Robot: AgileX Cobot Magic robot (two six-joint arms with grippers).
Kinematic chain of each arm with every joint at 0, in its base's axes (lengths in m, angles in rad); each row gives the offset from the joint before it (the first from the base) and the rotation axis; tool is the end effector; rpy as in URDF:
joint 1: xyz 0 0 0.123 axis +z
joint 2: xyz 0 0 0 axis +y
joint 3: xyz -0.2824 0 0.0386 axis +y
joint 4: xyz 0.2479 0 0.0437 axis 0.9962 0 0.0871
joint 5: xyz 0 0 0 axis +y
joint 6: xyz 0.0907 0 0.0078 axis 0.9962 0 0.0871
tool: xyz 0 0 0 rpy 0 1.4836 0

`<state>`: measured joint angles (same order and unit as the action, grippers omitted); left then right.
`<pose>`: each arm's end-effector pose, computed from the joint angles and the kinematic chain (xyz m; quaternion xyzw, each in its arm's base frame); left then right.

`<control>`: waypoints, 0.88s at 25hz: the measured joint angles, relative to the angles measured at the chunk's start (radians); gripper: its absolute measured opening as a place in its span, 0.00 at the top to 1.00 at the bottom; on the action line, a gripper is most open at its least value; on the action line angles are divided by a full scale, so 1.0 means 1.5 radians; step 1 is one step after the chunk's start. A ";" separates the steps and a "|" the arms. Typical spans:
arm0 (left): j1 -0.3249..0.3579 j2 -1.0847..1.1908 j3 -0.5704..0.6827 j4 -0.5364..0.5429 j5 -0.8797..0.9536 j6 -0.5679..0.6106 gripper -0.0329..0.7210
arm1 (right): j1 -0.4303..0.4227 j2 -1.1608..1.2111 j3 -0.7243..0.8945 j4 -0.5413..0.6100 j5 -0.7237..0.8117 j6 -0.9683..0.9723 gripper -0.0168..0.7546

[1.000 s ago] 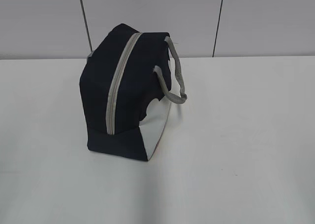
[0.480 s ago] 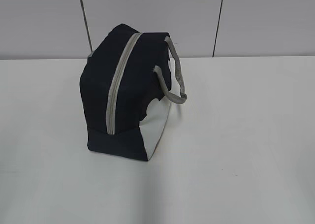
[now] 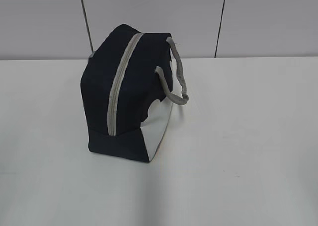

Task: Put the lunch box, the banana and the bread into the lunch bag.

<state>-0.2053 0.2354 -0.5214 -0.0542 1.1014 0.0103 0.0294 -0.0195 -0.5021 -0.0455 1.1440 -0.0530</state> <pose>0.0262 -0.0100 0.2777 0.0969 0.9071 -0.0667 0.4042 -0.0116 -0.0041 0.2710 -0.0337 0.8680 -0.0285 0.4945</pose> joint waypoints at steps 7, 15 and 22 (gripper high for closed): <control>0.051 -0.039 0.000 -0.001 0.000 0.000 0.50 | -0.003 0.000 0.000 0.000 0.000 0.000 0.38; 0.126 -0.133 0.000 -0.001 0.001 0.000 0.53 | -0.059 0.000 0.000 0.000 0.000 0.000 0.38; 0.164 -0.168 0.000 -0.002 0.004 0.000 0.55 | -0.082 0.000 0.000 0.000 0.000 0.000 0.38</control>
<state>0.0404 -0.0172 -0.5214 -0.0572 1.1068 0.0103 -0.0939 -0.0195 -0.5021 -0.0455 1.1440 -0.0530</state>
